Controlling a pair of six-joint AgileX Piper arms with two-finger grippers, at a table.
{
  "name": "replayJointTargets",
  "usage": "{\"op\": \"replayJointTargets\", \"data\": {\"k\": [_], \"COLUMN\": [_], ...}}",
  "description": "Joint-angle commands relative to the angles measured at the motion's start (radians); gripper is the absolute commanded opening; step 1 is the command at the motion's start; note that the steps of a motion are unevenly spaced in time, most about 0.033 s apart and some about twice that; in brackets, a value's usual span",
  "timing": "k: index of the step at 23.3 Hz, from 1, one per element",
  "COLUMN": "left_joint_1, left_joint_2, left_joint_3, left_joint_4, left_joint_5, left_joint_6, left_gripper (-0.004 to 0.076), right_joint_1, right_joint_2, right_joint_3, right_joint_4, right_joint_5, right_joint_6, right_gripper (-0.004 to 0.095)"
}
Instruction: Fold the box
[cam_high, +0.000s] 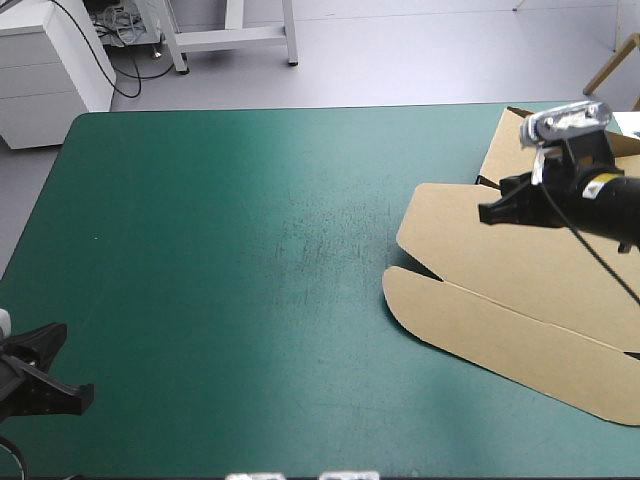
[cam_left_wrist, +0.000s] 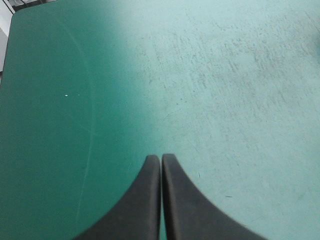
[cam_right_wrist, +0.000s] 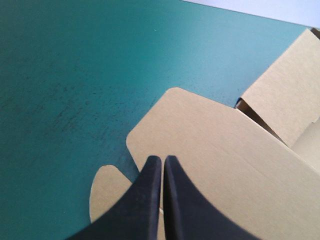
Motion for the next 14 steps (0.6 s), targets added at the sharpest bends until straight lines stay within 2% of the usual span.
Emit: {"op": "replayJointTargets", "data": {"k": [1, 6, 9, 14], "left_joint_1": [-0.003, -0.003, -0.003, -0.003], "left_joint_2": [-0.013, -0.078, -0.172, -0.304], "left_joint_3": [-0.001, 0.129, 0.279, 0.425], "left_joint_4": [0.002, -0.017, -0.088, -0.088], "left_joint_5": [-0.067, -0.149, -0.284, -0.4], "left_joint_6": [-0.009, -0.009, -0.009, -0.005], "left_gripper": [-0.001, -0.001, -0.001, -0.001], "right_joint_1": [0.058, 0.085, 0.085, 0.085], "right_joint_2": [-0.15, -0.385, -0.531, -0.675], "right_joint_3": [0.116, 0.343, 0.533, 0.718], "right_joint_4": [0.013, 0.013, 0.015, 0.031], "right_joint_5": [-0.177, -0.273, -0.379, -0.487], "right_joint_6": [-0.051, -0.074, -0.072, -0.028], "right_gripper": [-0.0004, -0.0004, -0.0004, -0.0004]}}
